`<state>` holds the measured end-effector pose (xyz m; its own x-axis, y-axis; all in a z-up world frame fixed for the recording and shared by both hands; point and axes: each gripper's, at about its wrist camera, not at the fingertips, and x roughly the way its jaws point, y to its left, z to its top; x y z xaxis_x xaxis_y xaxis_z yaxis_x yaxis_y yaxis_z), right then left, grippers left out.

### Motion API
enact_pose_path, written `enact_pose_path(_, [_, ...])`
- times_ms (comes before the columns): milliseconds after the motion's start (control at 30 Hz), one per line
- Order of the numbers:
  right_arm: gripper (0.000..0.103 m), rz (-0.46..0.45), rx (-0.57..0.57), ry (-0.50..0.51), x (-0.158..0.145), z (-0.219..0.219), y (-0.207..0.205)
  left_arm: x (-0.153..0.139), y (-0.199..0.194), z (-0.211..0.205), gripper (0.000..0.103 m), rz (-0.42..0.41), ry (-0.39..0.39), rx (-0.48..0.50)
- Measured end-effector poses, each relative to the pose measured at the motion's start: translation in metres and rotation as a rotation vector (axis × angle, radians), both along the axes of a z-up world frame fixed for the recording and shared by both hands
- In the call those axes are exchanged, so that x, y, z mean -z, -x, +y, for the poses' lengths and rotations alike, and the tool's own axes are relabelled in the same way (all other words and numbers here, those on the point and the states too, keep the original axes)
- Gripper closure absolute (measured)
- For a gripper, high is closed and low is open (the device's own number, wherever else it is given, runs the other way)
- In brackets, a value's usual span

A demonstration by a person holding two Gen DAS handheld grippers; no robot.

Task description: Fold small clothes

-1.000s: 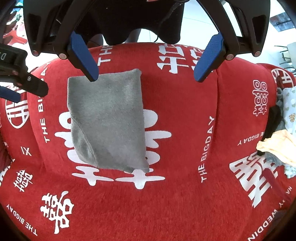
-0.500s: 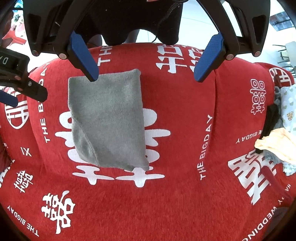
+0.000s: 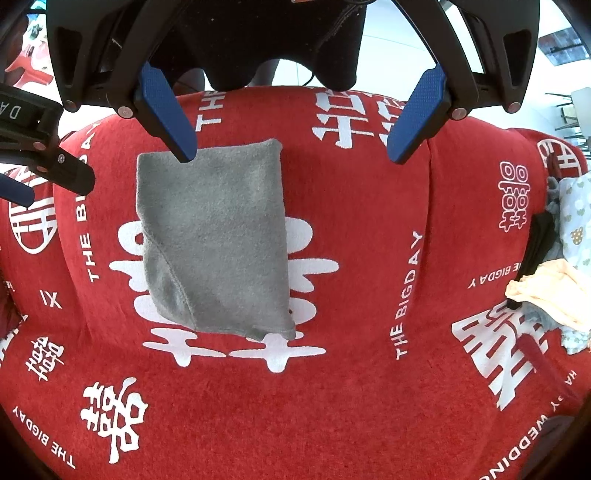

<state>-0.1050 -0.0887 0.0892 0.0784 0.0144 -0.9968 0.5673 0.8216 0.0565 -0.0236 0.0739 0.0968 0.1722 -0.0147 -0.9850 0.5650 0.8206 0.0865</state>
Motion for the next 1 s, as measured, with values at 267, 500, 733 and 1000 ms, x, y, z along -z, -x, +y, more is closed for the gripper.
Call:
enact_pose_path(267, [0.0, 0.004, 0.006, 0.004, -0.0011, -0.0014, 0.0027, -0.0002, -0.0004, 0.0005, 0.0, 0.001, 0.001, -0.002])
enact_pose_path(500, [0.0, 0.011, 0.006, 0.007, -0.0008, -0.0023, 0.002, -0.0004, 0.0014, -0.0011, 0.0, -0.004, 0.001, -0.006])
enact_pose_path(733, [0.0, 0.01, 0.009, 0.007, -0.0003, -0.0021, 0.0018, 0.0, 0.0008, -0.0014, 0.0, -0.009, -0.003, -0.016])
enact_pose_path(1000, [0.0, 0.01, 0.011, 0.006, -0.0003, -0.0009, 0.0017, 0.0016, -0.0008, -0.0008, 0.0, -0.003, 0.0, -0.025])
